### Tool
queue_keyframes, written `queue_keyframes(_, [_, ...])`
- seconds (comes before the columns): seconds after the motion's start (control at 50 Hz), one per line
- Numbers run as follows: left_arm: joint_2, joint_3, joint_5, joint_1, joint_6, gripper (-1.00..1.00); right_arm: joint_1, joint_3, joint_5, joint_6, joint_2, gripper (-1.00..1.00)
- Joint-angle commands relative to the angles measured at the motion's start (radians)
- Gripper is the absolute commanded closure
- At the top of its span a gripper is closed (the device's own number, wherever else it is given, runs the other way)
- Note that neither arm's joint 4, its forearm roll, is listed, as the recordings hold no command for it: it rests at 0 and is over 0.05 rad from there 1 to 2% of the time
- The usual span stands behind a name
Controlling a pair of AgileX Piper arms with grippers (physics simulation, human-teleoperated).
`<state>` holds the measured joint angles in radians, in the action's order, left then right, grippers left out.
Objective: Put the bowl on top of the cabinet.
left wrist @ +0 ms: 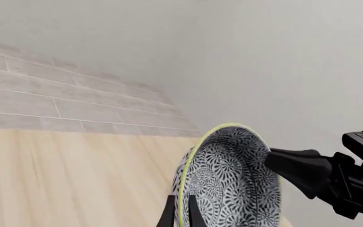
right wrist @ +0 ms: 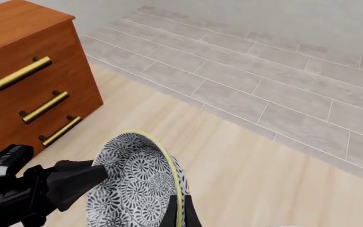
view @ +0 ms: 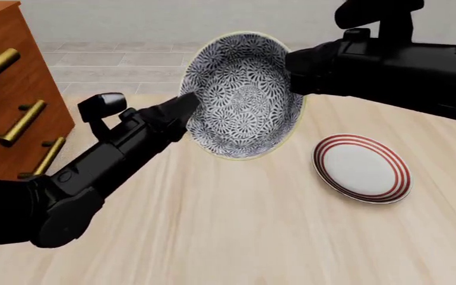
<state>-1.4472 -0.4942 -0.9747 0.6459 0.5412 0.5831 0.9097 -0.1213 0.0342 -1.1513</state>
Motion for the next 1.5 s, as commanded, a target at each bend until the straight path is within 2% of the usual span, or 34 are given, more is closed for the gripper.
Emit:
queue_keyframes(0.02, [-0.002,0.001,-0.008,0.007,0.003,1.00,-0.009,0.012,0.002,0.013,-0.002,1.00])
queue_keyframes(0.14, [-0.004,0.001,-0.013,0.010,0.006,1.00,-0.015,0.008,0.003,0.025,0.000,1.00])
queue_keyframes(0.16, [-0.003,0.001,-0.012,0.011,0.004,1.00,-0.017,0.008,0.004,0.019,-0.002,-1.00])
queue_keyframes(0.18, [-0.003,0.001,-0.012,0.012,0.004,1.00,0.006,0.008,0.005,0.028,-0.004,-1.00])
queue_keyframes(0.54, [0.019,0.001,0.004,-0.005,0.000,1.00,0.028,0.011,-0.018,0.035,0.015,-1.00])
queue_keyframes(0.96, [0.012,-0.004,-0.002,-0.008,0.002,1.00,0.072,0.073,-0.072,0.010,0.085,-1.00])
queue_keyframes(1.18, [0.014,-0.016,0.016,-0.009,-0.009,1.00,0.072,0.064,-0.024,0.024,0.123,-1.00])
queue_keyframes(1.3, [0.021,-0.042,0.055,0.004,-0.041,1.00,0.077,0.058,-0.009,0.027,0.165,-1.00])
queue_keyframes(1.4, [0.039,-0.060,0.085,0.002,-0.053,1.00,0.107,0.046,-0.003,0.016,0.220,-1.00])
queue_keyframes(1.5, [0.058,-0.071,0.114,0.002,-0.062,1.00,0.163,-0.022,0.061,0.017,0.304,-1.00])
